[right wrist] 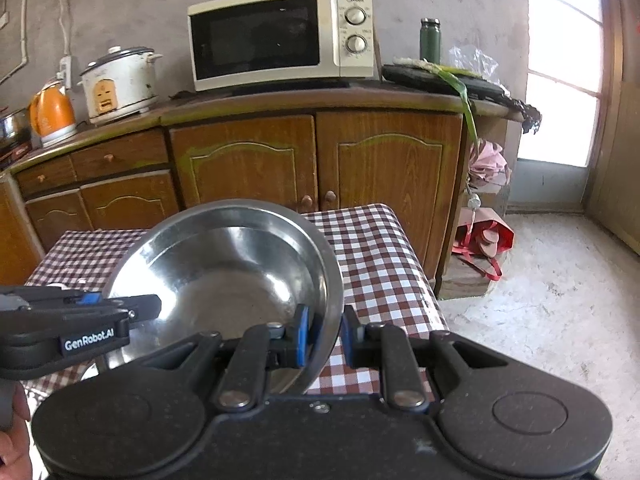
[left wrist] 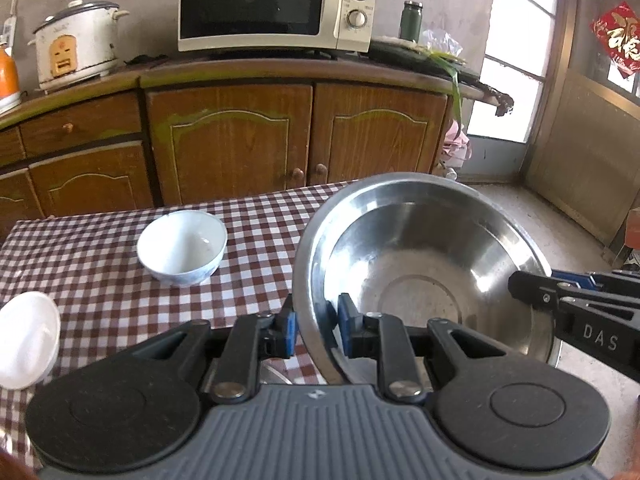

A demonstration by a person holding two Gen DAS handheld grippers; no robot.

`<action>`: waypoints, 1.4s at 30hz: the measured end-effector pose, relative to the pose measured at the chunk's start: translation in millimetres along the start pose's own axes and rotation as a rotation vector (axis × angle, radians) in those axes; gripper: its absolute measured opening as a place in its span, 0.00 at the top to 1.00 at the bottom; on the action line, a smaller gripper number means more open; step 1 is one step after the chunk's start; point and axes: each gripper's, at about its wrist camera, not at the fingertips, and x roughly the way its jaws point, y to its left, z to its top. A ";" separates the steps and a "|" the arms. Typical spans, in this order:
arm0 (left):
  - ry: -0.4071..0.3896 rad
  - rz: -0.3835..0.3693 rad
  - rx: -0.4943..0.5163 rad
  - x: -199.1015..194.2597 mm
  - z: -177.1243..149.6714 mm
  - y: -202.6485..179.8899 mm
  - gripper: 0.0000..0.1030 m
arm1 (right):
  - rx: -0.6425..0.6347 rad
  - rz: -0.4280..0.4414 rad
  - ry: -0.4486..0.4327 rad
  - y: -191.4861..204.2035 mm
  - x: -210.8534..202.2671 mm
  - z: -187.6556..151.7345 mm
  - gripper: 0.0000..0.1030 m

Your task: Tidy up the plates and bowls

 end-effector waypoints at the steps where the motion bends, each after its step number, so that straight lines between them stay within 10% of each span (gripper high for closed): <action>1: -0.004 0.000 -0.001 -5.1 -2.0 0.5 0.78 | -0.004 0.001 -0.004 2.0 -4.5 -1.1 0.78; 42: -0.097 0.177 -0.089 -137.6 -69.8 82.4 0.77 | -0.143 0.177 -0.048 141.9 -97.4 -44.9 0.78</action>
